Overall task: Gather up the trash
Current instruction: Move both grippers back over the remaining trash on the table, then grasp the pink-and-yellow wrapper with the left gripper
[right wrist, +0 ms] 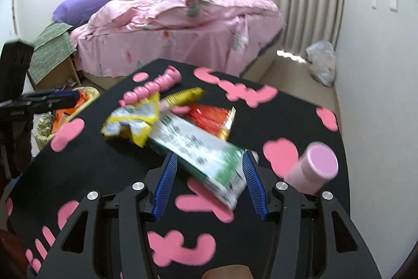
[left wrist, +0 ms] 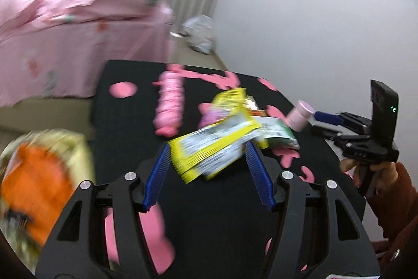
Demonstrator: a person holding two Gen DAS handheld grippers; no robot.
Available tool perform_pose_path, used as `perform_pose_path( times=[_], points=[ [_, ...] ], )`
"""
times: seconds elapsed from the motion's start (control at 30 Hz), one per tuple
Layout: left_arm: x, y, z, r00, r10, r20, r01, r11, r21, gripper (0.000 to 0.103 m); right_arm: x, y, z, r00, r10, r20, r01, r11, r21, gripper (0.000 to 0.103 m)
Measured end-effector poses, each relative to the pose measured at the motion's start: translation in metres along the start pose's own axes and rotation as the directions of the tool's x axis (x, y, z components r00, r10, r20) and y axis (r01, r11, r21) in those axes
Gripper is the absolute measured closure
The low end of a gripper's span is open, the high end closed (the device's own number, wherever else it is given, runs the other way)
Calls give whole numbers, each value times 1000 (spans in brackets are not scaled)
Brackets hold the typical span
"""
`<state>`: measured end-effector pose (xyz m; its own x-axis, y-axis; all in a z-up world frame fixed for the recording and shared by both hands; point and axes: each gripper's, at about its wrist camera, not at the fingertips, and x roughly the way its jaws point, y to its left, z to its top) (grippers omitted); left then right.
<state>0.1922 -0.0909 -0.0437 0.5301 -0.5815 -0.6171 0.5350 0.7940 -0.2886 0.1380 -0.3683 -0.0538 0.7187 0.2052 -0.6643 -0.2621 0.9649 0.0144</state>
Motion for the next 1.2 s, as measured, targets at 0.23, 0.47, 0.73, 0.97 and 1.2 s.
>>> perform_pose_path(
  times=[0.23, 0.47, 0.73, 0.97, 1.2],
  points=[
    [73, -7, 35, 997, 9, -74, -7, 1000, 24, 46, 3, -5, -21, 998, 50, -24, -50, 999, -3, 47],
    [75, 14, 11, 987, -84, -137, 66, 990, -128, 46, 16, -10, -9, 994, 105, -4, -105, 994, -6, 47],
    [39, -14, -29, 971, -143, -191, 124, 987, -106, 46, 60, -14, 27, 990, 141, -15, -140, 990, 31, 47],
    [22, -23, -36, 985, -72, -158, 61, 996, -69, 46, 97, -21, 41, 983, 161, -87, -154, 985, 83, 47],
    [16, -8, -30, 994, -22, -107, 10, 994, -110, 46, 79, -19, 11, 971, 209, -120, -197, 975, 105, 47]
  ],
)
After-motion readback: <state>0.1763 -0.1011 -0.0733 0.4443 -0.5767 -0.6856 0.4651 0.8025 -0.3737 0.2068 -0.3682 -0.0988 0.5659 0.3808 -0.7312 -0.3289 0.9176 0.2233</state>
